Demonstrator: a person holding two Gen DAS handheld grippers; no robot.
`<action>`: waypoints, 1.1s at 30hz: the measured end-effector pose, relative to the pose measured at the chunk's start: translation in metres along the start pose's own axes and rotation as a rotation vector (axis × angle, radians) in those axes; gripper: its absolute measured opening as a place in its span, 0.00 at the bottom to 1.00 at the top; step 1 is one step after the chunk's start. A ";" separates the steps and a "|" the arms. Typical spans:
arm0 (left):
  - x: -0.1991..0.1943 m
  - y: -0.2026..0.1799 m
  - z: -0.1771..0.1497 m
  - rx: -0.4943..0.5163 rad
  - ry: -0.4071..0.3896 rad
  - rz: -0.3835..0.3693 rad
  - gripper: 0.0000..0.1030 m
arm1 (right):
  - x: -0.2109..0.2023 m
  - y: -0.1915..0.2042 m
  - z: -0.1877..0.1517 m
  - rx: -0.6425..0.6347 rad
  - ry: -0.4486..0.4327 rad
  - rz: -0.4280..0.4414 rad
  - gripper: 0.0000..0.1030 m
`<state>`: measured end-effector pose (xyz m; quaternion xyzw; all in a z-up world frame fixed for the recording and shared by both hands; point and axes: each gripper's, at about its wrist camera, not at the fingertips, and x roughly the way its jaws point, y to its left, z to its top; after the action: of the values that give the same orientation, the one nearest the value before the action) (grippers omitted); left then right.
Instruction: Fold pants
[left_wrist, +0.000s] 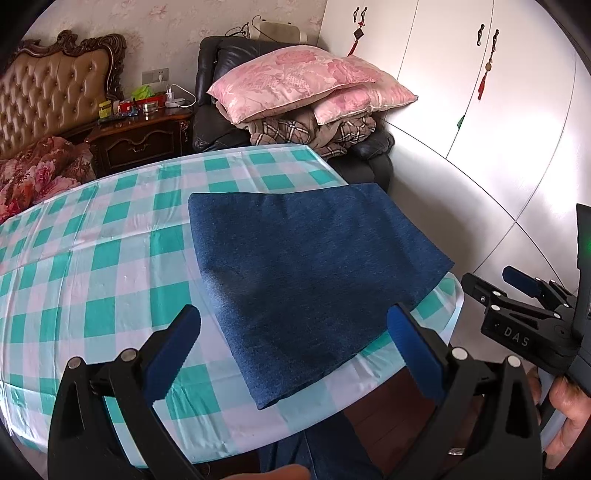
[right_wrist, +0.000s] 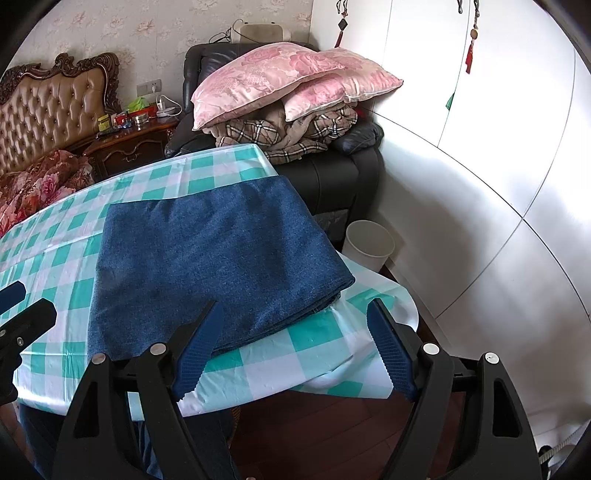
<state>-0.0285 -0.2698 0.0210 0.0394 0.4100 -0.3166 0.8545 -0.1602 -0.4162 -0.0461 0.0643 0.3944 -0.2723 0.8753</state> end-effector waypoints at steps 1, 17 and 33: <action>0.000 0.000 0.000 0.000 0.000 0.000 0.98 | 0.000 0.000 0.000 0.000 -0.001 0.000 0.74; 0.004 -0.002 0.003 0.002 0.006 0.002 0.98 | 0.002 0.000 0.000 0.003 -0.001 0.003 0.74; 0.014 -0.012 0.006 0.030 -0.008 -0.084 0.98 | 0.005 -0.003 -0.003 0.020 0.005 0.002 0.74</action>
<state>-0.0246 -0.2882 0.0166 0.0338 0.4032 -0.3583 0.8414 -0.1617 -0.4197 -0.0515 0.0742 0.3936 -0.2753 0.8740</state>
